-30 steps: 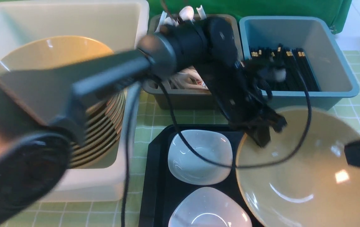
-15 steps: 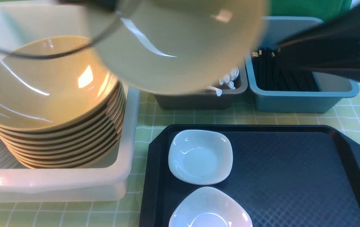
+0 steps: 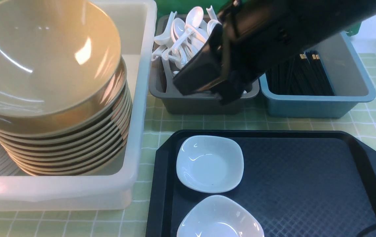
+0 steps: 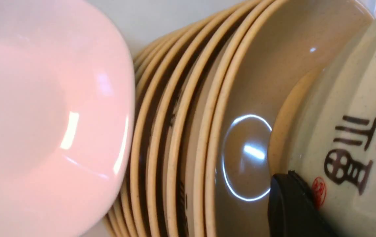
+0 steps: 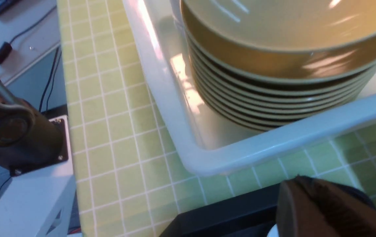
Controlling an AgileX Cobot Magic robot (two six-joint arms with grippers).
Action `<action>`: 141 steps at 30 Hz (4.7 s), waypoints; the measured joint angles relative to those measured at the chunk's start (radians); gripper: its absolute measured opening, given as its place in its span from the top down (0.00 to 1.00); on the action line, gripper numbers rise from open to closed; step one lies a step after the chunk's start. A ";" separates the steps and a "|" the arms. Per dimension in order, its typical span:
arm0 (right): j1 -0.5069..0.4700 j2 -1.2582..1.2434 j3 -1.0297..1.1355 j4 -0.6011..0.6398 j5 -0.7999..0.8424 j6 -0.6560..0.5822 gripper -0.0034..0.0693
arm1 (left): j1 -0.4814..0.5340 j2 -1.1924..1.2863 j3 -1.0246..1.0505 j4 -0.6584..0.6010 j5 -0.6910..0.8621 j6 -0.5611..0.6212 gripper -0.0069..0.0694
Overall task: On green table put chopsticks spoon bowls plates into blue grey white boxes.
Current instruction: 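Place the tan bowl onto the bowl stack in the left bin with the left gripper, then reach for and grasp the small white dish on the black tray, then place the white bowl down on the black tray with the right gripper, then grasp the small white bowl on the black tray by its rim with the left gripper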
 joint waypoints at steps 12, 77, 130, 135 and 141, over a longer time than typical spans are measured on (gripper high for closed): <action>0.000 0.022 -0.002 -0.010 -0.002 0.008 0.85 | -0.089 0.010 0.000 0.181 -0.031 -0.241 0.63; -0.537 0.171 0.623 0.456 -0.177 -0.076 0.88 | -1.035 -0.304 0.328 0.002 -0.353 0.367 0.17; -0.568 -0.720 0.779 -0.055 0.025 0.221 0.13 | -1.254 0.664 -0.468 0.203 -0.085 -0.115 0.17; -0.568 -0.737 0.779 -0.058 0.057 0.221 0.15 | -1.255 0.821 -0.560 0.169 -0.085 -0.120 0.18; -0.566 -0.737 0.779 -0.076 0.059 0.220 0.15 | -1.253 0.889 -0.585 0.048 -0.061 -0.043 0.46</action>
